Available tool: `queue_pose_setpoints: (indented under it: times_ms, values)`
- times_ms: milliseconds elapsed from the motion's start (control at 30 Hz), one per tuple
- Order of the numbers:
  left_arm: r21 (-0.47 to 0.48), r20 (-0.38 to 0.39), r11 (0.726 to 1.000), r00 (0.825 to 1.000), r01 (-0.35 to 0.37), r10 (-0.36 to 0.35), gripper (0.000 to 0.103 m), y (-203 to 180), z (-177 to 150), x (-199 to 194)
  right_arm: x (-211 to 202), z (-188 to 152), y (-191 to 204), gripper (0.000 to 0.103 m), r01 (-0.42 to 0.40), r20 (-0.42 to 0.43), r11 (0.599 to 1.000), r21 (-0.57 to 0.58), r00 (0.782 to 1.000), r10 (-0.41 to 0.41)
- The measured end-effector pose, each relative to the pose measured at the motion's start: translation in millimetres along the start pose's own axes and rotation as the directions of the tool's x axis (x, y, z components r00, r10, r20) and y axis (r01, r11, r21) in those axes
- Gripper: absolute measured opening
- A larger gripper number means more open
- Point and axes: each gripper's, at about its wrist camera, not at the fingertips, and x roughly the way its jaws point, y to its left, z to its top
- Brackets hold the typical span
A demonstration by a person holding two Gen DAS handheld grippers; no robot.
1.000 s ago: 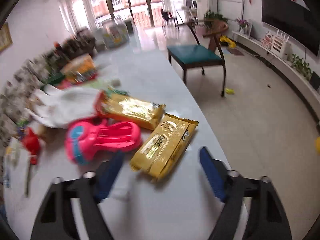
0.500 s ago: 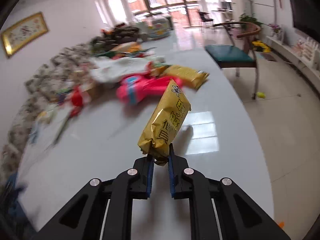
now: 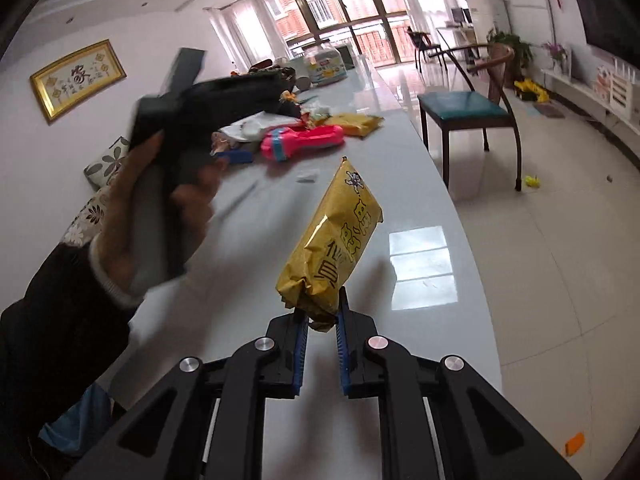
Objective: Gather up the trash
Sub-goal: 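Grasp the pink toy water gun with left gripper while right holds the gold packet, then lower the gold packet and pink toy gun into the bin and open both grippers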
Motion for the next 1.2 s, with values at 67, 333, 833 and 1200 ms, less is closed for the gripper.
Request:
queue_pose_setpoints:
  times_ms: [67, 333, 833, 1200]
  values:
    - [-0.072, -0.027, 0.996, 0.998, -0.061, 0.059, 0.089, 1, 7, 23, 1, 1, -6, 0.013, -0.019, 0.001, 1.000, 0.009, 1.000, 0.019]
    - [-0.032, 0.034, 0.983, 0.983, -0.181, 0.182, 0.063, -4, 13, 25, -6, 1, 1, 0.013, -0.111, 0.022, 0.994, 0.006, 0.994, 0.110]
    - [0.306, 0.210, 0.908, 0.951, -0.285, 0.228, 0.047, 120, -192, -219, -4, -47, 118, 0.013, -0.276, -0.071, 0.959, -0.064, 0.960, 0.272]
    - [0.244, 0.230, 0.911, 0.933, -0.331, 0.277, 0.047, 201, -284, -303, -3, -104, 232, 0.013, -0.398, -0.190, 0.908, -0.134, 0.909, 0.370]
